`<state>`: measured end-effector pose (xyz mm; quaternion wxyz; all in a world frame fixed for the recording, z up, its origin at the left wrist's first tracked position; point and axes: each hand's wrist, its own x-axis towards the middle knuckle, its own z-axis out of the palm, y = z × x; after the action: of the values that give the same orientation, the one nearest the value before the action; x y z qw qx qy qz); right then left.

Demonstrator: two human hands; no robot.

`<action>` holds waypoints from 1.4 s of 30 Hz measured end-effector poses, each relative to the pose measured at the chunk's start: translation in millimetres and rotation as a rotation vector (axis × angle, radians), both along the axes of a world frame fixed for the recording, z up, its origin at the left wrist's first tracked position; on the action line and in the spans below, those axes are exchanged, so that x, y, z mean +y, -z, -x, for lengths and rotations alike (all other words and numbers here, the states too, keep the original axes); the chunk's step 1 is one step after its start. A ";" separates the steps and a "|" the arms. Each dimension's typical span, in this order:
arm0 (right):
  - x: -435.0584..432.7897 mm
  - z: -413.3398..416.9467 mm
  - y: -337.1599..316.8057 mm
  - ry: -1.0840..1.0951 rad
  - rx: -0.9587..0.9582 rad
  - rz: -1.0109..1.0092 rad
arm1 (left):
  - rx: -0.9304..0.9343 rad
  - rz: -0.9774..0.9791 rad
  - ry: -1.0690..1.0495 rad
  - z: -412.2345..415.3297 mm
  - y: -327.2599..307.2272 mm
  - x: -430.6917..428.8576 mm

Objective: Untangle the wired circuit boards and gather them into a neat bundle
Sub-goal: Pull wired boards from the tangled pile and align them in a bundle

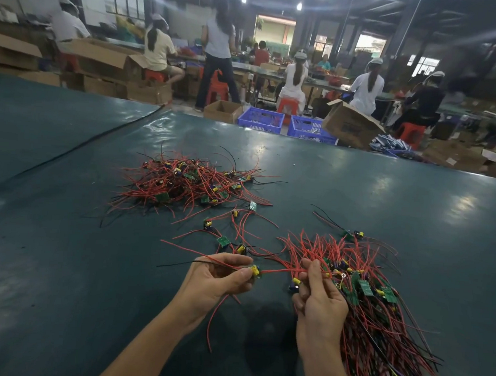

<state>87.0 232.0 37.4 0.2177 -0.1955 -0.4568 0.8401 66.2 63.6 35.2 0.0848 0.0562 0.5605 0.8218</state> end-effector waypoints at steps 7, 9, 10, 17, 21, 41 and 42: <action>-27.0 -2.9 8.1 -0.048 -0.039 -0.135 | 0.022 -0.042 -0.088 -1.6 6.8 10.7; -35.9 -6.9 11.3 -0.062 -0.039 -0.341 | 0.057 0.003 -0.093 -3.2 7.5 12.1; -38.7 -8.4 12.0 -0.062 -0.024 -0.406 | 0.074 0.031 -0.092 -3.8 7.3 12.0; -50.4 -9.7 12.4 -0.132 -0.041 -0.422 | 0.072 0.024 -0.131 -2.3 8.6 10.2; -53.3 -10.7 12.5 -0.110 -0.032 -0.390 | 0.094 0.057 -0.106 -3.7 6.4 10.5; 3.1 -3.4 -6.1 0.126 0.011 0.143 | 0.037 -0.035 -0.018 -4.1 3.1 12.0; 3.0 -3.7 -6.9 0.140 0.015 0.121 | 0.031 -0.038 -0.031 -4.3 3.8 12.0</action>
<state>90.7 234.9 44.2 0.2673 -0.2334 -0.3886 0.8503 70.4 75.6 31.4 0.0622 0.0616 0.5467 0.8327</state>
